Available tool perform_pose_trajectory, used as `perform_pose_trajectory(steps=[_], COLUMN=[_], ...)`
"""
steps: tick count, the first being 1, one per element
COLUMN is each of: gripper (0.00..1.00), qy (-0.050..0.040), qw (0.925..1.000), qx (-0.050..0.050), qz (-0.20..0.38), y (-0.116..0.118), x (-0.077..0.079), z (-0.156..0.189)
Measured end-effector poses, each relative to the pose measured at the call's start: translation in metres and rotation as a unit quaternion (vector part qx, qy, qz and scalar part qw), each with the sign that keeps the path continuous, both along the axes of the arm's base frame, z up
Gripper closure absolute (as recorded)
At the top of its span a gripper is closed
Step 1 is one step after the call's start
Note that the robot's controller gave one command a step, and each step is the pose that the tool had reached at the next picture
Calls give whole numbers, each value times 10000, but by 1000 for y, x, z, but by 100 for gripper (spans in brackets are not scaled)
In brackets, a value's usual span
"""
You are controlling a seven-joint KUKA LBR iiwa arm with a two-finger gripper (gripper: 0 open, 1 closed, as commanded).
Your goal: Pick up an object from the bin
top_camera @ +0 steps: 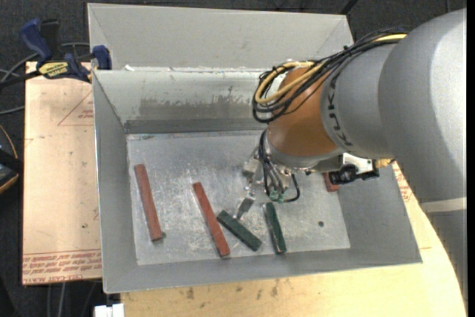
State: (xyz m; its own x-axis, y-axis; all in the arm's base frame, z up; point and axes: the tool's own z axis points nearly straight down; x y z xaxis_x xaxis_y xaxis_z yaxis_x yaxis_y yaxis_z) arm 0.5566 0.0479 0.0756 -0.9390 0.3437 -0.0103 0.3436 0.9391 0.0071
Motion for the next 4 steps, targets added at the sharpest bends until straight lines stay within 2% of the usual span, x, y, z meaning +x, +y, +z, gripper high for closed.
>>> perform_pose_trajectory(steps=[1,2,3,4], gripper=[0,0,0,0], qy=[0,43,38,33], qw=[10000,9987,9892,9924], qx=[-2,-5,-30,-23], qz=[1,502,1462,1233], y=[0,-30,-48,-43], x=[0,-17,-34,-52], z=[0,14,9,8])
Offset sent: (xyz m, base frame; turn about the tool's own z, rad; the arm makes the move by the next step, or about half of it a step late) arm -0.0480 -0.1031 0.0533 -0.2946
